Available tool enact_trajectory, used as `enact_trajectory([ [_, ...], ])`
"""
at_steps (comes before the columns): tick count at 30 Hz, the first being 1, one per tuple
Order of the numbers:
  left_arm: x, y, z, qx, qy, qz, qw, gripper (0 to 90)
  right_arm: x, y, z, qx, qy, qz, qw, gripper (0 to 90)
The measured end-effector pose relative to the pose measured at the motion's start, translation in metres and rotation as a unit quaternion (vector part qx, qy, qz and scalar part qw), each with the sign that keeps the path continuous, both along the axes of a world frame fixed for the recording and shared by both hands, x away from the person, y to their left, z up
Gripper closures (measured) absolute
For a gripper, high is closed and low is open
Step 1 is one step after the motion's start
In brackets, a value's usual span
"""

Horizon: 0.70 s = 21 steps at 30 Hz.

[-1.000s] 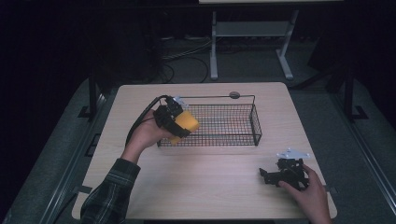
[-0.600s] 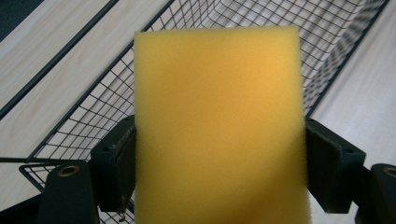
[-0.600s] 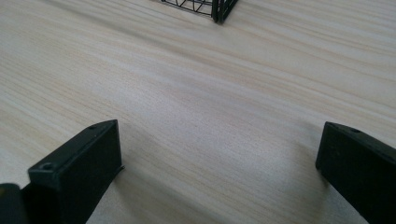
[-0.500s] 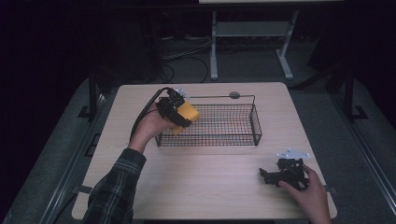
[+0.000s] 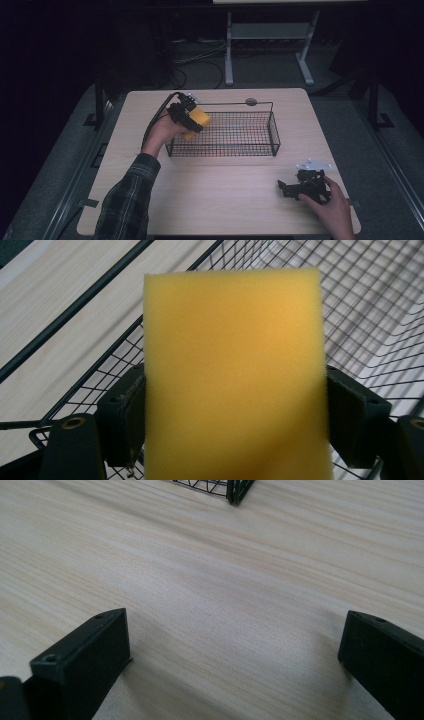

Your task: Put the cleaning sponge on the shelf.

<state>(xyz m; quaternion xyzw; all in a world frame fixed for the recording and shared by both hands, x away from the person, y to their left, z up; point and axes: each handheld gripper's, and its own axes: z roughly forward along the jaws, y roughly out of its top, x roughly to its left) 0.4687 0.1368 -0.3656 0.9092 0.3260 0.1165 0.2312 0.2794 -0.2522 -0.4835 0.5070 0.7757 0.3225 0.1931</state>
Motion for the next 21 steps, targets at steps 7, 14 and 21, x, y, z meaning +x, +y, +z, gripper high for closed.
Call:
enact_trajectory([
  [7, 0.006, -0.001, -0.015, 0.010, 0.011, 0.006, 0.9999, 22.5, 0.000, 0.000, 0.000, 0.000, 0.000, 0.000, 1.0000, 0.0],
  [14, 0.010, 0.001, -0.029, 0.016, 0.024, 0.014, 0.9995, 22.4, 0.000, 0.000, 0.000, 0.000, 0.000, 0.000, 1.0000, 0.0],
  [21, 0.011, 0.002, -0.041, 0.024, 0.035, 0.019, 0.9989, 22.4, 0.000, 0.000, 0.000, 0.000, 0.000, 0.000, 1.0000, 0.0],
])
